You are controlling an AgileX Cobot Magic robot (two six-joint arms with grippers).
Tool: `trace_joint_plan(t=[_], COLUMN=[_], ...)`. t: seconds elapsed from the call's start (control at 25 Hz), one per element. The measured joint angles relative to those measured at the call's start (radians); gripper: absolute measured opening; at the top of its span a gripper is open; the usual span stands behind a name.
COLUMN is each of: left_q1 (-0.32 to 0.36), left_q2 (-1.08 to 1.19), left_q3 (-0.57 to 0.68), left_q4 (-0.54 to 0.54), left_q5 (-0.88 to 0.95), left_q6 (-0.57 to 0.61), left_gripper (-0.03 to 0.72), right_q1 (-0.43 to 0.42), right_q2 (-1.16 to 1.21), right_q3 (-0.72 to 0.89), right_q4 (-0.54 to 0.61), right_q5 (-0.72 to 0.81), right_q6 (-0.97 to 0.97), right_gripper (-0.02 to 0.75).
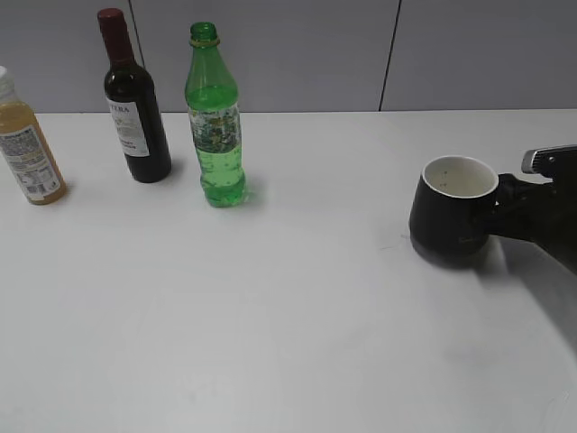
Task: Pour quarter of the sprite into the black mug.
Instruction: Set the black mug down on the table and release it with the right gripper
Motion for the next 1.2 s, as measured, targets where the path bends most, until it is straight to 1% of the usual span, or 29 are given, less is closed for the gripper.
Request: trace_joint_plan(t=[0.28, 0.44, 0.6, 0.68, 0.8, 1.2], left_q1=[0.0, 0.0, 0.0, 0.0, 0.0, 0.0], left_q2=[0.0, 0.0, 0.0, 0.0, 0.0, 0.0], left_q3=[0.0, 0.0, 0.0, 0.0, 0.0, 0.0], left_q4=[0.0, 0.0, 0.0, 0.0, 0.0, 0.0], left_q5=[0.0, 0.0, 0.0, 0.0, 0.0, 0.0], left_q6=[0.0, 0.0, 0.0, 0.0, 0.0, 0.0], left_gripper=[0.236, 0.236, 0.236, 0.236, 0.236, 0.236], right_q1=[0.0, 0.0, 0.008, 0.034, 0.085, 0.301], right_q2=[-0.079, -0.116, -0.133, -0.133, -0.133, -0.129], right_q3=[0.042, 0.059, 0.06, 0.06, 0.057, -0.041], right_q4=[-0.094, -0.122, -0.228, -0.262, -0.269, -0.2], right_q5=[0.0, 0.0, 0.001, 0.001, 0.001, 0.003], right_q6=[0.022, 0.045, 0.07, 0.078, 0.083, 0.118], right_gripper=[0.035, 0.035, 0.034, 0.034, 0.034, 0.034])
